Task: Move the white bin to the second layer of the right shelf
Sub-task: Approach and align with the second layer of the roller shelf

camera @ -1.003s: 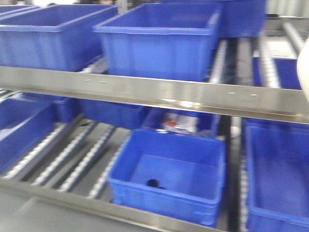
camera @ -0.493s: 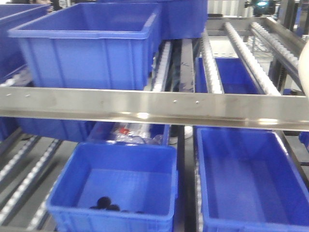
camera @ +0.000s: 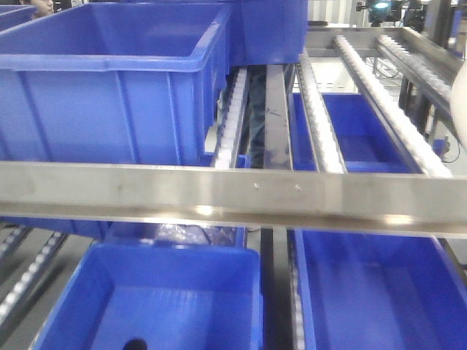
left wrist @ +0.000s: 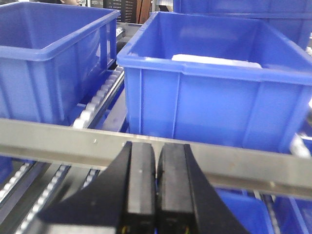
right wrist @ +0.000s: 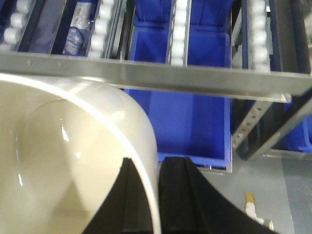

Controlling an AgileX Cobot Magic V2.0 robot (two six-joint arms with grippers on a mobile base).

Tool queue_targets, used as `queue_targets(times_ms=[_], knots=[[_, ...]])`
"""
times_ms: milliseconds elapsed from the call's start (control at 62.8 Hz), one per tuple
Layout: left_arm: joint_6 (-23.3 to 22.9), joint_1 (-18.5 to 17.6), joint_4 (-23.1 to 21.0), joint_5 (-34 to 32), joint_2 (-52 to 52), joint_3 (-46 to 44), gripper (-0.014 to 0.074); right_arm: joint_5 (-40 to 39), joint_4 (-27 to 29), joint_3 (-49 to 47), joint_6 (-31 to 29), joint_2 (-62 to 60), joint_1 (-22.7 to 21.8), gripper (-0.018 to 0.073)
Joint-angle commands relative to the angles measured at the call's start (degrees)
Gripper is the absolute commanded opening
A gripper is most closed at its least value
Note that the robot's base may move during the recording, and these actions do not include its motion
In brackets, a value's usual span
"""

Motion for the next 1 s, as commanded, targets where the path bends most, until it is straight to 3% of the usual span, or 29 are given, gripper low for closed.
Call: queue_targets(times_ms=[0,987], knots=[[-0.3,-0.36,-0.05,-5.0,-1.09,1.61,0.0085,-5.0,-0.14,-1.8,0.07,0.14,-0.06,0.0055],[-0.3,-0.36,-0.05,-5.0,-1.09,1.61,0.0085,-5.0,-0.14,-1.8,0.07,0.14,-0.06,0.0055]])
